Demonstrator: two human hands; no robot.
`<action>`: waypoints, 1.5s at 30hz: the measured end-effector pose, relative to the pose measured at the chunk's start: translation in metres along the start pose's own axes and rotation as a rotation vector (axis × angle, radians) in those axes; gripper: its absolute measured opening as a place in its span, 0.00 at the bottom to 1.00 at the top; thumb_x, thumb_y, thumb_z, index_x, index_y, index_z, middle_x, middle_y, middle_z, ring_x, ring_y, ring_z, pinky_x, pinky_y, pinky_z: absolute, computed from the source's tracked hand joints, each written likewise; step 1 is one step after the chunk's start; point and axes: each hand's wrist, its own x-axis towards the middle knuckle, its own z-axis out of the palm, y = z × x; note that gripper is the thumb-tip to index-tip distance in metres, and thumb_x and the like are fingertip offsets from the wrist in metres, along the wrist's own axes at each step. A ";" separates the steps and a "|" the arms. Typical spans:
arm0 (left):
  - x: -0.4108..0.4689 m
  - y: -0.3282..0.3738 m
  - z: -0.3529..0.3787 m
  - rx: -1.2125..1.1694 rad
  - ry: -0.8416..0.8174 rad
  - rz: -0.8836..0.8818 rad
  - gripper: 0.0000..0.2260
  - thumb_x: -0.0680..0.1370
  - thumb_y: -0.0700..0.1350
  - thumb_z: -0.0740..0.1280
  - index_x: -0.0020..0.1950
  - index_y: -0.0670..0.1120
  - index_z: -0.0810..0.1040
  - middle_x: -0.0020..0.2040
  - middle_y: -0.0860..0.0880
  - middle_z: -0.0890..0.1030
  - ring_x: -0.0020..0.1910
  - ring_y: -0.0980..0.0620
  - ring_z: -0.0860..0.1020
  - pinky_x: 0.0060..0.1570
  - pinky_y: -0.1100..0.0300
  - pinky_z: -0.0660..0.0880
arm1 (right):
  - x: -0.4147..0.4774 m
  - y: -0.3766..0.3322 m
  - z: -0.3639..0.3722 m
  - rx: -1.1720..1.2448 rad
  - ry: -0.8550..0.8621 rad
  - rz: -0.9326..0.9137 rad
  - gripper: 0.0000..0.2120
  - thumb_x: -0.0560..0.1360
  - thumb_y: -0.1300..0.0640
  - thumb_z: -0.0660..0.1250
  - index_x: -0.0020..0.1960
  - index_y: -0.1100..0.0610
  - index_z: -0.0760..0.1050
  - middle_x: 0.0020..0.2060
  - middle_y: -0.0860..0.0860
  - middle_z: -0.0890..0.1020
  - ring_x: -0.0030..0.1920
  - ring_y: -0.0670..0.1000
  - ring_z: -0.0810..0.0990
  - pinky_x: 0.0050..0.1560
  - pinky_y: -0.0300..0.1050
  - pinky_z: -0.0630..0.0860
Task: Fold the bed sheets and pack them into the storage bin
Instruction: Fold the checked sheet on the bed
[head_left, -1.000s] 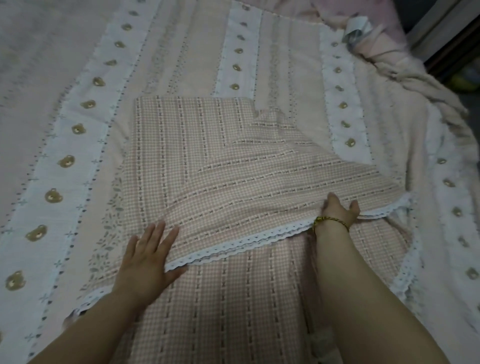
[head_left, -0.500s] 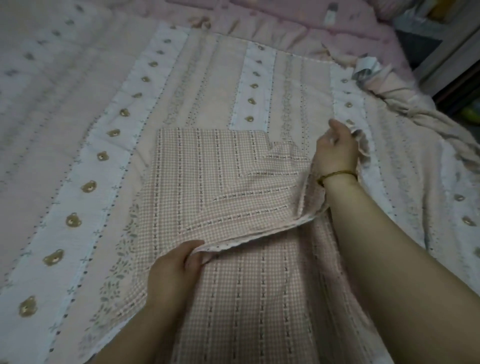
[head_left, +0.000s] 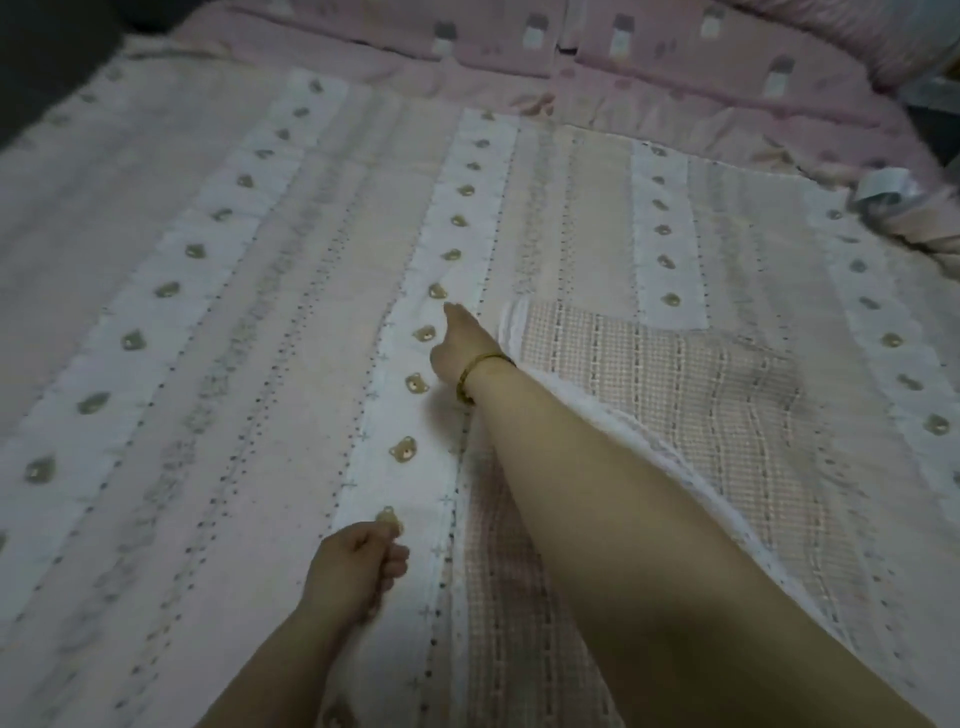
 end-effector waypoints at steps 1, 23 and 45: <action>0.004 0.002 -0.004 -0.017 -0.007 0.022 0.12 0.80 0.40 0.60 0.38 0.39 0.77 0.29 0.45 0.75 0.30 0.50 0.70 0.25 0.66 0.66 | -0.002 0.004 0.007 -0.001 -0.020 0.009 0.26 0.79 0.62 0.54 0.75 0.57 0.51 0.74 0.52 0.57 0.73 0.52 0.59 0.69 0.38 0.55; 0.110 0.162 0.165 0.207 -0.110 0.252 0.24 0.74 0.48 0.69 0.65 0.39 0.70 0.58 0.44 0.76 0.48 0.47 0.78 0.40 0.59 0.74 | -0.154 0.217 -0.029 0.027 0.329 0.159 0.04 0.77 0.55 0.62 0.44 0.52 0.73 0.36 0.46 0.75 0.35 0.41 0.71 0.34 0.37 0.65; 0.018 0.068 0.098 0.098 -0.273 -0.003 0.19 0.76 0.44 0.66 0.66 0.39 0.70 0.56 0.43 0.78 0.46 0.48 0.78 0.54 0.52 0.72 | -0.231 0.210 0.052 -0.210 0.314 -0.157 0.18 0.66 0.42 0.58 0.52 0.49 0.72 0.40 0.44 0.82 0.42 0.41 0.73 0.44 0.33 0.70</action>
